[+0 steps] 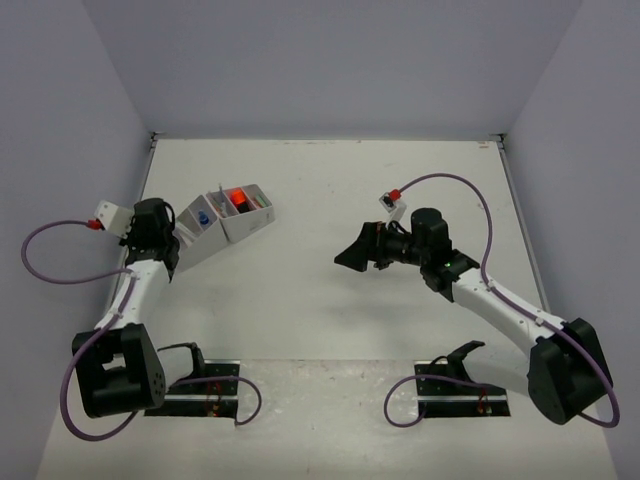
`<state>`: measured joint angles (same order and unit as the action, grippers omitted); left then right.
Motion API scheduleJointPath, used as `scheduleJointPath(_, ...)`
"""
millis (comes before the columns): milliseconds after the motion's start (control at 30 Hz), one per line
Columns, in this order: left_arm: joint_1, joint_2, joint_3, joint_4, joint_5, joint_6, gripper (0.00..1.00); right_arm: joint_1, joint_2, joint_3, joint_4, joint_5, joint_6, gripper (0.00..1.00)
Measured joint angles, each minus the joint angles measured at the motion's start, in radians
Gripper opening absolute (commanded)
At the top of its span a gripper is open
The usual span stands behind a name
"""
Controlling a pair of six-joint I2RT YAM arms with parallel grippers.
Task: Sort the stationery into containers
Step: Place the stationery in the storage box.
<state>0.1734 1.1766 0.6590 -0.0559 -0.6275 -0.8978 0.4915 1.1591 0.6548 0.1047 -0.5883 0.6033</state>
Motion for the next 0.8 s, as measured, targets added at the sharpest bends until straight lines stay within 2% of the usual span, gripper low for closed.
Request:
scheduleJointPath(133,0.0,0.003,0.002,-0.002,0.019,0.0,0.0,0.0,0.0,0.0,0.0,-0.005,0.0,0.99)
scheduleJointPath(167,0.0,0.01,0.003,-0.003,0.022,0.0,0.04,0.0,0.0,0.0,0.0,-0.005,0.0,0.99)
scheduleJointPath(233,0.0,0.029,0.003,-0.005,0.032,0.0,0.22,0.0,0.0,0.0,0.0,-0.005,0.0,0.99)
scheduleJointPath(267,0.0,0.04,0.003,-0.005,0.037,0.0,0.22,0.0,0.0,0.0,0.0,-0.005,0.0,0.99)
scheduleJointPath(300,0.0,0.053,0.003,-0.005,0.045,-0.001,0.36,0.0,0.0,0.0,0.0,-0.005,-0.001,0.99)
scheduleJointPath(433,0.0,0.091,0.003,-0.005,0.071,-0.007,0.56,0.0,0.0,0.0,-0.001,-0.004,-0.003,0.99)
scheduleJointPath(533,0.0,0.086,0.003,-0.005,0.081,-0.009,0.62,0.0,-0.001,0.0,-0.006,0.009,-0.012,0.99)
scheduleJointPath(667,0.0,0.031,0.003,-0.021,0.093,-0.008,0.63,0.0,0.004,0.014,-0.056,0.056,-0.029,0.99)
scheduleJointPath(733,0.0,-0.045,0.003,-0.044,0.107,-0.008,0.65,0.001,0.037,0.054,-0.102,0.105,-0.032,0.99)
scheduleJointPath(800,0.0,-0.168,0.003,-0.059,0.134,-0.008,0.7,0.002,0.103,0.125,-0.165,0.18,-0.032,0.99)
